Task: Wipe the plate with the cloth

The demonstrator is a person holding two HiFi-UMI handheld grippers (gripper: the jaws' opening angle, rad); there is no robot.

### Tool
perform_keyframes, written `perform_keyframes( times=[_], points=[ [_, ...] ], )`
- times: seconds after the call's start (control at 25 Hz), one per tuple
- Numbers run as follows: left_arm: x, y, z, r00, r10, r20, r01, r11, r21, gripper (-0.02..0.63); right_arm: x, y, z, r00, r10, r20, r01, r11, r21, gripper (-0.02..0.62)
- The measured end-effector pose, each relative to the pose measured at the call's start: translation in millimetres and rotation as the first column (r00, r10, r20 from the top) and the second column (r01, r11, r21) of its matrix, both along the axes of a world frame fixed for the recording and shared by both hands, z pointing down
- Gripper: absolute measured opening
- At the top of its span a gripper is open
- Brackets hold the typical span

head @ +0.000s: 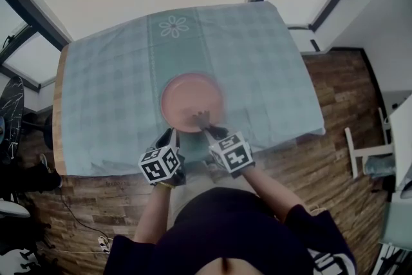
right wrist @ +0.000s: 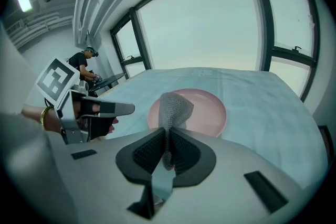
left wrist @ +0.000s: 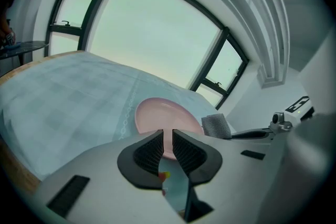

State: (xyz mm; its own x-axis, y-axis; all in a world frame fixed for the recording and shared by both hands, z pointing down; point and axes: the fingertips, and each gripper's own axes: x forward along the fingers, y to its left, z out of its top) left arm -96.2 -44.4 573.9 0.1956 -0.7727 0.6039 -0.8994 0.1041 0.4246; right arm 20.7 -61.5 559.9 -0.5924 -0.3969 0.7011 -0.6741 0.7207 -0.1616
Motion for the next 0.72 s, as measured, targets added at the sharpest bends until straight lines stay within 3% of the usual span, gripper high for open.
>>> perform_keyframes(
  times=[0.36, 0.72],
  points=[
    [24, 29, -36, 0.998, 0.064, 0.01, -0.065, 0.996, 0.054, 0.051, 13, 30, -24, 0.995, 0.063, 0.075, -0.064, 0.998, 0.004, 0.032],
    [18, 57, -45, 0.989, 0.145, -0.002, -0.144, 0.986, 0.085, 0.049, -1, 61, -40, 0.976, 0.15, 0.157, -0.155, 0.988, 0.021, 0.032]
  ],
)
